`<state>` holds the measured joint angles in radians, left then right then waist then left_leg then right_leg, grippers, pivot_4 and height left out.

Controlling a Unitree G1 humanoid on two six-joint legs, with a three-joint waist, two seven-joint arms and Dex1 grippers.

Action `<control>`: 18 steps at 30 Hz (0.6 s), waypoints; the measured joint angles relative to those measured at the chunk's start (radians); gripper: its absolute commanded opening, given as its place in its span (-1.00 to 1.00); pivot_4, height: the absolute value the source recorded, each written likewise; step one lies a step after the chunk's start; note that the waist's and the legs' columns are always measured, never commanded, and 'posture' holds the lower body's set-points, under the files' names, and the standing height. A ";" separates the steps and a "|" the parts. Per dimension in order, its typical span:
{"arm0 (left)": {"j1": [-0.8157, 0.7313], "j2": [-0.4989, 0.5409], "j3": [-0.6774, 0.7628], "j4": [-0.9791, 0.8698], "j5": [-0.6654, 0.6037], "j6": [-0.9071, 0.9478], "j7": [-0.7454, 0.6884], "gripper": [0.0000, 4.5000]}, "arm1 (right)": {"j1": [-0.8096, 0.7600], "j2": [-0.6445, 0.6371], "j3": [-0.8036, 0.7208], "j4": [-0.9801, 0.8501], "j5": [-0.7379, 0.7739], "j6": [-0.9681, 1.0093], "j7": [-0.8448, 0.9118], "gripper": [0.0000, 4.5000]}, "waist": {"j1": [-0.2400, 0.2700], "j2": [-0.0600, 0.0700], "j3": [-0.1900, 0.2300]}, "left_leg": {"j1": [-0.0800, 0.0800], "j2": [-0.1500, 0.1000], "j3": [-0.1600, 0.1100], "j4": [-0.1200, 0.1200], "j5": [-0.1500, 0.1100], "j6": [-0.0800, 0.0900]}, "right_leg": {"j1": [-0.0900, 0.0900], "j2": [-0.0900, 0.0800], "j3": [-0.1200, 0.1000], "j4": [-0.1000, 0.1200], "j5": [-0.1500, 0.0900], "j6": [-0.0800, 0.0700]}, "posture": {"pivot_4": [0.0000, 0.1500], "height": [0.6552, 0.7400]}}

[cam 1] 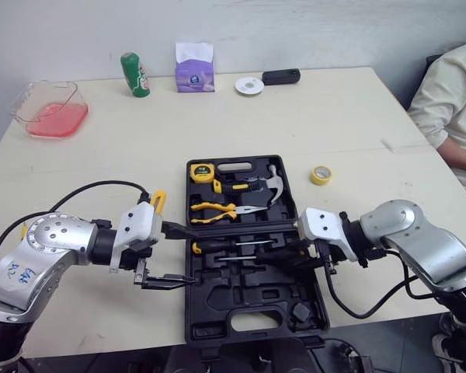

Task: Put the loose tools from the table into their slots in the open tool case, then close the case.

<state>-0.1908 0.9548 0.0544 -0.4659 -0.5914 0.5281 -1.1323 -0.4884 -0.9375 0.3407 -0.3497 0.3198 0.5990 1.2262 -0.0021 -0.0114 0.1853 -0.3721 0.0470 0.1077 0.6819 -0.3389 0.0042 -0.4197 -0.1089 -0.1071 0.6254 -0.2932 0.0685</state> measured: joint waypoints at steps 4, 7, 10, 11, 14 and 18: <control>-0.006 -0.010 -0.017 0.000 0.000 0.010 0.008 1.00 | 0.000 0.000 -0.021 -0.014 0.023 0.037 0.003 0.49 | 0.001 0.000 0.000 | 0.000 0.000 0.000 0.000 0.000 0.000 | 0.000 0.000 0.000 0.000 0.000 0.000 | 1.00 0.63; -0.026 -0.018 -0.026 -0.009 -0.004 0.023 0.017 1.00 | -0.006 0.026 -0.087 -0.064 0.077 0.038 0.000 0.49 | 0.001 0.000 0.000 | 0.000 0.000 0.000 0.000 0.000 0.000 | 0.000 0.000 0.000 0.000 0.000 0.000 | 1.00 0.63; -0.034 -0.032 -0.026 -0.033 -0.015 0.040 0.019 1.00 | 0.004 0.094 -0.115 -0.075 0.102 0.035 -0.037 0.49 | 0.000 0.000 0.000 | 0.000 0.000 0.000 0.000 0.000 0.000 | 0.000 0.000 0.000 0.000 0.000 0.000 | 1.00 0.63; -0.038 -0.037 -0.029 -0.034 -0.017 0.042 0.019 1.00 | 0.013 0.124 -0.116 -0.072 0.104 0.029 -0.052 0.49 | 0.000 0.000 0.000 | 0.000 0.000 0.000 0.000 0.000 0.000 | 0.000 0.000 0.000 0.001 0.000 0.000 | 1.00 0.63; -0.048 -0.039 -0.035 -0.032 -0.017 0.049 0.019 1.00 | 0.047 0.197 -0.114 -0.041 0.103 0.001 -0.091 0.40 | 0.000 0.000 0.000 | 0.000 0.000 0.000 0.000 0.001 -0.001 | 0.000 0.000 0.000 0.001 0.000 0.000 | 1.00 0.63; -0.057 -0.040 -0.042 -0.023 -0.004 0.042 0.017 1.00 | 0.085 0.226 -0.110 -0.005 0.091 -0.060 -0.098 -0.33 | 0.002 0.000 0.000 | 0.000 -0.001 0.000 0.001 0.001 0.000 | 0.000 0.001 0.000 0.001 0.000 0.000 | 1.00 0.63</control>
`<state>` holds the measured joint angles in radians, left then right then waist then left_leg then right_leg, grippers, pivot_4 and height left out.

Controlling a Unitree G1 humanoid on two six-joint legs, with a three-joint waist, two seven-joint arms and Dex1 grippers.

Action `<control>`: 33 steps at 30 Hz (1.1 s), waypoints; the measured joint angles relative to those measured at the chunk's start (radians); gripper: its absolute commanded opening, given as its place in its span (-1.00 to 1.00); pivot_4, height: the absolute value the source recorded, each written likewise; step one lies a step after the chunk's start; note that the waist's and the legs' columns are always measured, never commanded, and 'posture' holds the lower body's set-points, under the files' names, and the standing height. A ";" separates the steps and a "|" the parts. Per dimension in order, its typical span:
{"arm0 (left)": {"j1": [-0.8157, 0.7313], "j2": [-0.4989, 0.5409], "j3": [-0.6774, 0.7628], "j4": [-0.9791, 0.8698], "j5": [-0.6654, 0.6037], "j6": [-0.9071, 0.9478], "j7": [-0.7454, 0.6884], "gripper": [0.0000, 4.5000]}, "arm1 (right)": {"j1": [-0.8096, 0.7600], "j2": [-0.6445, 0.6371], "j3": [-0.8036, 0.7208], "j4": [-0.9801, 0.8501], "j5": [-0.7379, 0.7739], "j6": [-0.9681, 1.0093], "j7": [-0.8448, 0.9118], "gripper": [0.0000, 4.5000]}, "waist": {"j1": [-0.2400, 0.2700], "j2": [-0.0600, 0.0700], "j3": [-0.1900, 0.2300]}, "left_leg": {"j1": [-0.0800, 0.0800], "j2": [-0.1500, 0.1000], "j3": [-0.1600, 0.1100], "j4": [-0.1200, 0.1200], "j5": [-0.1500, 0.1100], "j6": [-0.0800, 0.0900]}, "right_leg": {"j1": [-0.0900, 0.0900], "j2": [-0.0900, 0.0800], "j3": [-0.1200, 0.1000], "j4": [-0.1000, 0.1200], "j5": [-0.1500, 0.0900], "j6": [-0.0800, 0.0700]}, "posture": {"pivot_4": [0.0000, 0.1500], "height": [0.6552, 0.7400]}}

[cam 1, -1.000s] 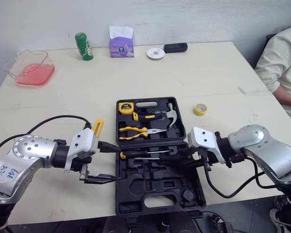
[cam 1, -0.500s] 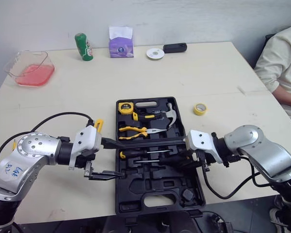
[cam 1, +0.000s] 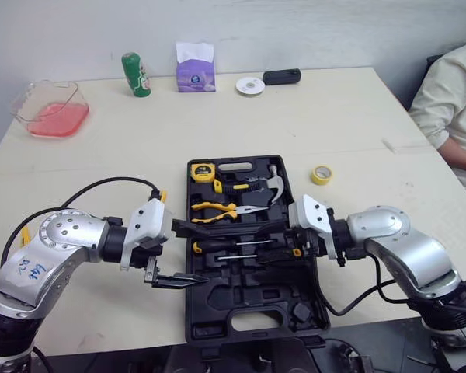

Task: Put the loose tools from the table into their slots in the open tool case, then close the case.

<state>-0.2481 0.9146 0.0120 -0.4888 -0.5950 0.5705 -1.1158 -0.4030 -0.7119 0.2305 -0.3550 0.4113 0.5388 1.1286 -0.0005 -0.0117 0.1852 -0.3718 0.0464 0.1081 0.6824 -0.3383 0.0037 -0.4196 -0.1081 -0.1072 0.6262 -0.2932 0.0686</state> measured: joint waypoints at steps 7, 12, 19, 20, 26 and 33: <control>-0.018 -0.006 -0.020 0.023 0.010 -0.005 0.000 1.00 | 0.017 0.032 0.039 0.089 -0.050 -0.079 0.003 -0.99 | -0.002 0.000 0.000 | 0.000 0.000 0.000 0.000 0.000 0.000 | 0.000 0.001 0.000 0.001 0.000 0.000 | 1.00 0.63; -0.020 -0.006 -0.021 0.030 0.010 -0.006 -0.001 1.00 | 0.016 0.031 0.057 0.119 -0.088 -0.107 0.009 -0.99 | -0.002 0.000 0.000 | 0.001 0.001 0.001 0.000 0.000 0.000 | 0.000 0.005 0.000 0.001 0.000 0.000 | 1.00 0.63; -0.029 -0.009 -0.025 0.031 0.011 -0.008 -0.001 1.00 | -0.024 -0.015 0.140 0.101 -0.164 -0.079 -0.002 -0.99 | 0.000 -0.004 -0.004 | 0.013 0.002 0.000 0.000 -0.001 -0.001 | 0.010 0.001 0.002 0.000 0.000 0.000 | 1.00 0.63; -0.029 -0.009 -0.025 0.031 0.012 -0.008 -0.001 1.00 | -0.022 -0.016 0.142 0.096 -0.167 -0.070 -0.010 -0.99 | 0.001 -0.006 -0.006 | 0.014 0.002 -0.001 -0.001 -0.002 0.000 | 0.012 0.000 0.001 -0.001 0.000 -0.001 | 1.00 0.63; -0.005 -0.012 -0.021 0.031 0.011 -0.007 0.012 1.00 | 0.030 0.029 0.092 0.066 -0.143 -0.035 -0.079 -0.99 | -0.001 -0.009 -0.014 | 0.015 0.001 -0.002 -0.001 -0.005 0.001 | 0.013 -0.002 0.001 0.000 0.000 -0.001 | 1.00 0.63; 0.242 -0.118 0.219 0.012 -0.036 0.059 0.207 1.00 | 0.083 0.000 -0.178 -0.010 0.035 0.122 -0.141 -0.99 | -0.003 0.001 -0.007 | 0.001 0.001 -0.001 -0.001 0.000 -0.001 | -0.001 -0.002 0.000 0.002 0.000 -0.001 | 1.00 0.63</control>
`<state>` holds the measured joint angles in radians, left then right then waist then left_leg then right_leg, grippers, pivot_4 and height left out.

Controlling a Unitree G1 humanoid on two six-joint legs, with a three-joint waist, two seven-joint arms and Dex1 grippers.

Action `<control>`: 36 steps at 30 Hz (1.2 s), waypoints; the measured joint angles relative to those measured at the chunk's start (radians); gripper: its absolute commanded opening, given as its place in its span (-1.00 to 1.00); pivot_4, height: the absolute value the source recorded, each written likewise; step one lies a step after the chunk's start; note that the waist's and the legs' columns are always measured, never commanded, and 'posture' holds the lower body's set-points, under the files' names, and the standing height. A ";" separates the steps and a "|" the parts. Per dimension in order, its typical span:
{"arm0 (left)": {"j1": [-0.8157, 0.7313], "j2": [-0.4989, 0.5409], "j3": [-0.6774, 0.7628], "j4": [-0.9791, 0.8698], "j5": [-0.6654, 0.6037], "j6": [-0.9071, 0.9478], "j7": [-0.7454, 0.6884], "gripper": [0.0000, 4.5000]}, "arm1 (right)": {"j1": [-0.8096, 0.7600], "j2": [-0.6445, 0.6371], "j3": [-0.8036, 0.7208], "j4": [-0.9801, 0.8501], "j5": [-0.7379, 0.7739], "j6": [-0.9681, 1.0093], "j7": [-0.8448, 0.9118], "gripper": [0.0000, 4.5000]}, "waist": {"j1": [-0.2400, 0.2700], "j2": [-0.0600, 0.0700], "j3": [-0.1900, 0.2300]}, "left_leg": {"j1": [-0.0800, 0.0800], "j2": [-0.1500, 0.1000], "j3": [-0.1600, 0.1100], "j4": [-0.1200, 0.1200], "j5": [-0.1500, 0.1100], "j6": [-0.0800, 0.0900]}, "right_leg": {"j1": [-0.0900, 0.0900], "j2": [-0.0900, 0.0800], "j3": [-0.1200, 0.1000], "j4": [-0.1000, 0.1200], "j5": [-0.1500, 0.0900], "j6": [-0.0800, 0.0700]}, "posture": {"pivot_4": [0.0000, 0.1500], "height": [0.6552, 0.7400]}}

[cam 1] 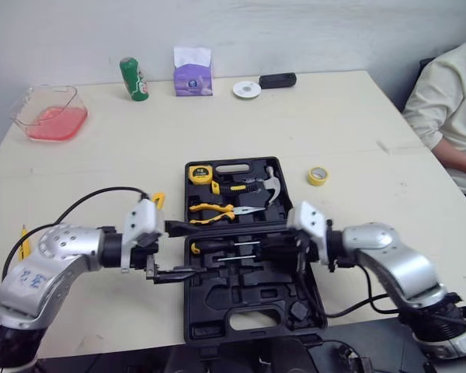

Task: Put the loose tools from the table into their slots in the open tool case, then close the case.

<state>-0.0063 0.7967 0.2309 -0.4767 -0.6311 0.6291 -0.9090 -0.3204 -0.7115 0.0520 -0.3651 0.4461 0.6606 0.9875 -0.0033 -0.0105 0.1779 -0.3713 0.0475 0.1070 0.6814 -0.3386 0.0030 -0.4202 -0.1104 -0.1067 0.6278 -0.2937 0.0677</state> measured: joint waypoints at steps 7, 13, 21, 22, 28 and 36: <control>0.373 -0.202 0.433 -0.015 -0.092 0.051 0.183 1.00 | 0.125 -0.208 -0.289 0.100 0.062 0.011 0.063 -0.40 | -0.001 -0.001 0.001 | 0.001 -0.001 0.001 0.000 -0.008 0.011 | 0.003 -0.001 0.000 -0.006 0.001 0.002 | 1.00 0.63; 0.603 -0.314 0.789 0.120 -0.115 -0.012 0.240 1.00 | 0.130 -0.335 -0.411 0.473 -0.033 -0.138 0.092 0.93 | 0.001 -0.003 0.002 | 0.004 -0.001 0.001 0.001 -0.009 0.011 | 0.005 -0.001 -0.001 -0.007 -0.001 -0.001 | 1.00 0.63; 0.667 -0.303 0.914 0.396 -0.083 -0.129 0.241 1.00 | -0.020 -0.365 -0.367 0.866 -0.136 -0.336 0.117 0.97 | -0.005 0.002 0.003 | 0.001 0.000 0.002 0.001 -0.010 0.009 | 0.000 -0.001 -0.001 -0.006 -0.001 -0.001 | 1.00 0.63; 0.668 -0.300 0.916 0.397 -0.084 -0.131 0.243 1.00 | -0.051 -0.370 -0.355 0.909 -0.152 -0.360 0.118 0.97 | -0.005 0.002 0.003 | 0.000 0.000 0.002 0.001 -0.010 0.009 | 0.000 -0.002 0.000 -0.006 -0.001 -0.001 | 1.00 0.63; 0.664 -0.292 0.925 0.358 -0.115 -0.119 0.283 1.00 | -0.180 -0.377 -0.296 1.056 -0.212 -0.440 0.124 0.97 | -0.013 0.002 0.003 | 0.000 0.001 0.003 0.000 -0.011 0.008 | -0.002 -0.002 0.000 -0.004 -0.001 -0.001 | 1.00 0.63; 0.518 -0.309 0.836 0.155 -0.220 0.060 0.550 1.00 | -0.217 -0.298 -0.226 0.816 -0.168 -0.346 0.190 0.97 | -0.025 0.004 0.003 | 0.000 0.001 0.003 -0.001 -0.009 0.006 | -0.004 -0.002 0.002 0.000 0.000 -0.001 | 1.00 0.63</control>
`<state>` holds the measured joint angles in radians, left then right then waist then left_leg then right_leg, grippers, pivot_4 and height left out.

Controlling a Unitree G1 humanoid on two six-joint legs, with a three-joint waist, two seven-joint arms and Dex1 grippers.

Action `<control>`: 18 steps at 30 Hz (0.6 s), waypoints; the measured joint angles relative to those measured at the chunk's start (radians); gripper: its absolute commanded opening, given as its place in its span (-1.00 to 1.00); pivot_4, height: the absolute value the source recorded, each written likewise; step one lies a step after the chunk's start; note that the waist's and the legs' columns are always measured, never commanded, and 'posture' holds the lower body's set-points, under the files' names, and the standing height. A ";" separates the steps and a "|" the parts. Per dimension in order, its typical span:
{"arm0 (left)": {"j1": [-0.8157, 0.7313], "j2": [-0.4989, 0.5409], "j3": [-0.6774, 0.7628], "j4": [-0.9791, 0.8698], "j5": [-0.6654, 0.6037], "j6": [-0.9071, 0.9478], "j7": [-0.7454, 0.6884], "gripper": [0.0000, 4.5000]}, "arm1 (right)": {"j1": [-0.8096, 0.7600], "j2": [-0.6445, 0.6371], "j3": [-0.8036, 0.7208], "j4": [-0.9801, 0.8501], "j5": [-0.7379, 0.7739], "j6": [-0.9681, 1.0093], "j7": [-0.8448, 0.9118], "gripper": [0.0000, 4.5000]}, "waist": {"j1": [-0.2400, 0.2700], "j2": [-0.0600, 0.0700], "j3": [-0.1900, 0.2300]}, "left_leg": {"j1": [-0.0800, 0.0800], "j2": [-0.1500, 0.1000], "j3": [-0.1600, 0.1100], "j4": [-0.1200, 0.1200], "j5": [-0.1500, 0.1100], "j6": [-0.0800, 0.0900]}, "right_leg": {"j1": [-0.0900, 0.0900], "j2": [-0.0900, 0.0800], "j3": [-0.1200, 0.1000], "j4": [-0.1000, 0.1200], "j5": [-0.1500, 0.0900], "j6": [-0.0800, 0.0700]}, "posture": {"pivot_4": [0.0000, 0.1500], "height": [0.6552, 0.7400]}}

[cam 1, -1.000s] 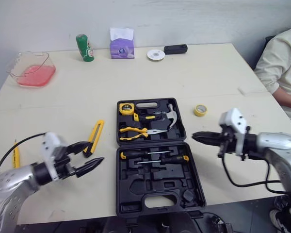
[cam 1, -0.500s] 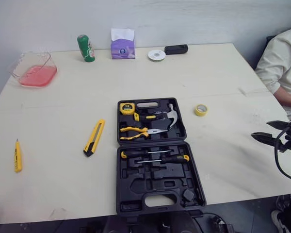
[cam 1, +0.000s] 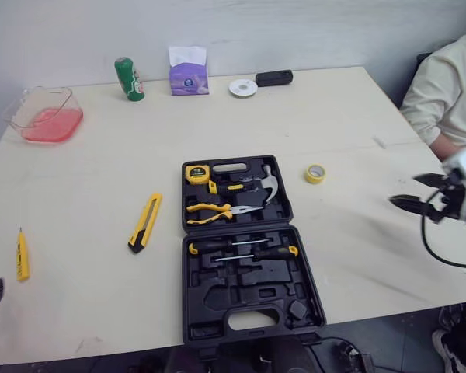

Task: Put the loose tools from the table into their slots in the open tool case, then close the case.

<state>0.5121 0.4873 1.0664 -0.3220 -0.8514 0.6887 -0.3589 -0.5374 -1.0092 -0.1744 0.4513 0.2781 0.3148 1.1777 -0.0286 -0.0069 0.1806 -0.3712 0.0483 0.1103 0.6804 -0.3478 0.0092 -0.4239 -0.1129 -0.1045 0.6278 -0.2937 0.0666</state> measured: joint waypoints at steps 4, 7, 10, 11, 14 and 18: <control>-0.041 0.018 -0.025 -0.039 -0.027 0.114 0.143 1.00 | 0.012 0.022 0.024 -0.285 0.111 0.138 0.058 0.97 | -0.001 0.000 0.000 | 0.000 0.001 0.003 -0.003 0.003 -0.006 | -0.002 0.000 -0.002 0.000 0.000 0.000 | 1.00 0.63; -0.090 0.043 -0.029 -0.037 -0.035 0.189 0.236 1.00 | -0.015 0.065 0.076 -0.482 0.199 0.249 0.068 0.97 | 0.001 -0.001 0.000 | 0.000 0.000 0.003 -0.001 0.003 -0.006 | -0.002 0.000 -0.001 0.000 0.000 0.000 | 1.00 0.63; -0.173 0.098 -0.046 0.009 -0.028 0.261 0.317 1.00 | -0.089 0.149 0.182 -0.703 0.298 0.318 0.087 0.97 | 0.002 -0.001 0.000 | 0.000 0.000 0.001 -0.001 0.001 -0.002 | -0.002 0.000 -0.002 0.001 0.000 -0.001 | 1.00 0.63; -0.193 0.118 -0.060 0.025 -0.026 0.277 0.326 1.00 | -0.115 0.170 0.211 -0.741 0.313 0.323 0.090 0.97 | 0.003 -0.001 0.000 | 0.000 0.000 0.001 -0.001 0.002 -0.003 | -0.002 0.000 -0.002 0.002 0.000 -0.001 | 1.00 0.63; -0.230 0.168 -0.096 0.094 -0.003 0.311 0.323 1.00 | -0.175 0.227 0.256 -0.762 0.328 0.340 0.086 0.97 | 0.006 -0.003 -0.001 | -0.001 -0.001 0.001 -0.001 0.003 -0.007 | -0.003 -0.002 -0.002 0.000 0.000 -0.001 | 1.00 0.63; -0.328 0.232 -0.169 0.227 0.067 0.326 0.331 1.00 | -0.277 0.348 0.338 -0.738 0.322 0.322 0.087 0.97 | 0.001 -0.004 -0.001 | -0.002 -0.001 0.002 0.000 0.004 -0.007 | -0.004 -0.002 -0.003 0.001 0.000 0.000 | 1.00 0.63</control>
<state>0.1840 0.7197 0.8972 -0.0946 -0.7841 1.0145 -0.0279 -0.8148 -0.6613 0.1632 -0.2865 0.6001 0.6367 1.2650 -0.0280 -0.0104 0.1791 -0.3730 0.0476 0.1122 0.6800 -0.3440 0.0017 -0.4279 -0.1145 -0.1074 0.6288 -0.2934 0.0661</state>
